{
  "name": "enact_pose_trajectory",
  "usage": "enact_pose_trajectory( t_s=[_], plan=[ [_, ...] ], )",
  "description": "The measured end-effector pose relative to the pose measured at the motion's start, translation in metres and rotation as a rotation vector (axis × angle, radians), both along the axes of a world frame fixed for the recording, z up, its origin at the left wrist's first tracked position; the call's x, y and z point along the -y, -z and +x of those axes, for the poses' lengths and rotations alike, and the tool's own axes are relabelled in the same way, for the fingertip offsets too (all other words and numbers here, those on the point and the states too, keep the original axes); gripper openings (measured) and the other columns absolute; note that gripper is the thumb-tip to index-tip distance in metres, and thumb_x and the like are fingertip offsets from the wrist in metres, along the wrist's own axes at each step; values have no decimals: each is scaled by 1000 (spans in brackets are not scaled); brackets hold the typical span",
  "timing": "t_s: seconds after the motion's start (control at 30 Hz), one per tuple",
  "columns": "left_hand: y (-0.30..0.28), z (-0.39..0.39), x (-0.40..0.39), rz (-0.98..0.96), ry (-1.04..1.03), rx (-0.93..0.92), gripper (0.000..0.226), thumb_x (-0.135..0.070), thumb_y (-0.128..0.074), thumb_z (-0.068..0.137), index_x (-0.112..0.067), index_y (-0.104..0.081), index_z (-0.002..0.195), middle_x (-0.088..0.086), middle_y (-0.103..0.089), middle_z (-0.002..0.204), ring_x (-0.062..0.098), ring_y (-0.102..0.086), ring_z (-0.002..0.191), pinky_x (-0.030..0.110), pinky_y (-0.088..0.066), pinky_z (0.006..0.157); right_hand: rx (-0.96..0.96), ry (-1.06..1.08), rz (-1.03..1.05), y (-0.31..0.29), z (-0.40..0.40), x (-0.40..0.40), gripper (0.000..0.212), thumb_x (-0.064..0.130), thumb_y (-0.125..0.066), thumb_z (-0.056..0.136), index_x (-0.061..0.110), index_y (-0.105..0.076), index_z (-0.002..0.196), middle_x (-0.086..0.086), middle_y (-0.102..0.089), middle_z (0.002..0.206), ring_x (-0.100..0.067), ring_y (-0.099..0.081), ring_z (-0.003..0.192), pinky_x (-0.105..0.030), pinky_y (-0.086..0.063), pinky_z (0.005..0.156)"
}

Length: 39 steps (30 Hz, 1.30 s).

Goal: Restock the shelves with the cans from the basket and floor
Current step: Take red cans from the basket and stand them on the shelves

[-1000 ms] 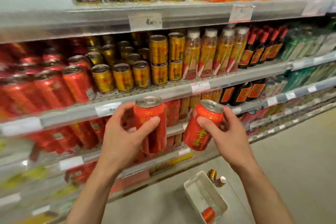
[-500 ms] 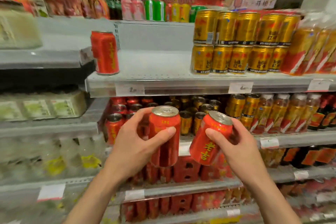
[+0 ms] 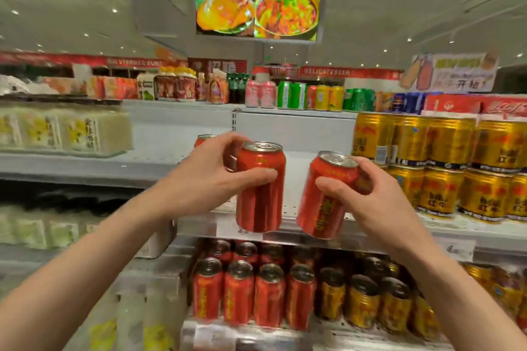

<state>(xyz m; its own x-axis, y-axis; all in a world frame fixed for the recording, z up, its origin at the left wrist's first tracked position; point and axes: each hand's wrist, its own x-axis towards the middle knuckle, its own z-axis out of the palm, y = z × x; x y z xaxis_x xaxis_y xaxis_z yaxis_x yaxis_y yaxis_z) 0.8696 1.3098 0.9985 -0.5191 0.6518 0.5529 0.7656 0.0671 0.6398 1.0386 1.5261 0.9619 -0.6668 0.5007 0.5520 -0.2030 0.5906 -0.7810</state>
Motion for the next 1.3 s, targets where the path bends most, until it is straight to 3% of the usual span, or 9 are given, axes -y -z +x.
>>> enact_pose_trajectory(
  t_s=[0.17, 0.33, 0.57, 0.73, 0.83, 0.9, 1.0, 1.1, 1.3],
  plan=[
    [-36, -21, -11, -221, 49, -96, 75, -74, -72, 68, -50, -53, 136, -16, -68, 123, 0, -69, 103, 27, -56, 92, 73, -34, 46, -24, -40, -18, 49, 71, -78, 64, 45, -65, 104, 33, -71, 99, 8, -69, 90, -23, -58, 75],
    [-58, -42, -25, -361, -16, -210, 56, -63, -79, 76, -39, -58, 122, -15, -68, 110, 1, -65, 96, 21, -51, 75, 128, -41, 47, -36, -67, -27, 62, 63, -79, 73, 32, -65, 125, 8, -71, 119, -14, -71, 104, -48, -60, 94],
    [-57, -69, -43, -580, -195, -465, 75, -85, -64, 70, -31, -53, 120, -3, -65, 114, 17, -62, 98, 36, -55, 81, 215, -67, 23, -25, -92, -26, 61, 56, -82, 78, 32, -62, 130, 11, -71, 119, -7, -72, 101, -36, -61, 90],
    [-52, -83, -50, -574, -295, -577, 87, -99, -50, 61, -26, -56, 107, -4, -63, 97, 9, -55, 83, 31, -48, 67, 178, -107, -28, -18, -97, -27, 56, 54, -80, 83, 34, -64, 133, 10, -71, 126, -9, -71, 110, -42, -59, 96],
    [-52, -88, -50, -556, -292, -576, 96, -102, -47, 54, -19, -64, 98, -1, -67, 88, 10, -57, 77, 28, -46, 60, 181, -121, -4, -17, -95, -26, 76, 66, -79, 72, 36, -58, 138, 12, -68, 132, -5, -69, 112, -38, -58, 96],
    [-53, -92, -47, -577, -210, -447, 86, -94, -59, 61, -22, -62, 107, -5, -69, 97, 15, -65, 86, 30, -52, 67, 192, -126, 8, -18, -91, -25, 86, 70, -78, 67, 36, -55, 142, 11, -66, 136, -9, -66, 118, -43, -55, 103],
    [-56, -97, -41, -594, -43, -266, 76, -68, -77, 74, -31, -53, 137, -10, -60, 118, 16, -62, 109, 31, -51, 84, 230, -171, 24, -17, -84, -28, 75, 61, -82, 72, 41, -56, 139, 11, -68, 132, -5, -68, 116, -41, -56, 102],
    [-59, -100, -39, -552, 46, -239, 63, -48, -82, 81, -33, -59, 138, -14, -64, 116, 9, -63, 108, 22, -47, 75, 272, -169, 67, -12, -80, -29, 72, 47, -87, 78, 44, -52, 141, 12, -67, 130, 5, -69, 105, -25, -60, 87],
    [-52, -95, -43, -516, -86, -346, 91, -75, -74, 69, -31, -53, 145, -2, -67, 124, 19, -65, 106, 34, -56, 85, 248, -132, 89, -9, -87, -24, 78, 40, -88, 80, 41, -48, 146, 9, -65, 131, -7, -70, 110, -38, -61, 95]
  ],
)
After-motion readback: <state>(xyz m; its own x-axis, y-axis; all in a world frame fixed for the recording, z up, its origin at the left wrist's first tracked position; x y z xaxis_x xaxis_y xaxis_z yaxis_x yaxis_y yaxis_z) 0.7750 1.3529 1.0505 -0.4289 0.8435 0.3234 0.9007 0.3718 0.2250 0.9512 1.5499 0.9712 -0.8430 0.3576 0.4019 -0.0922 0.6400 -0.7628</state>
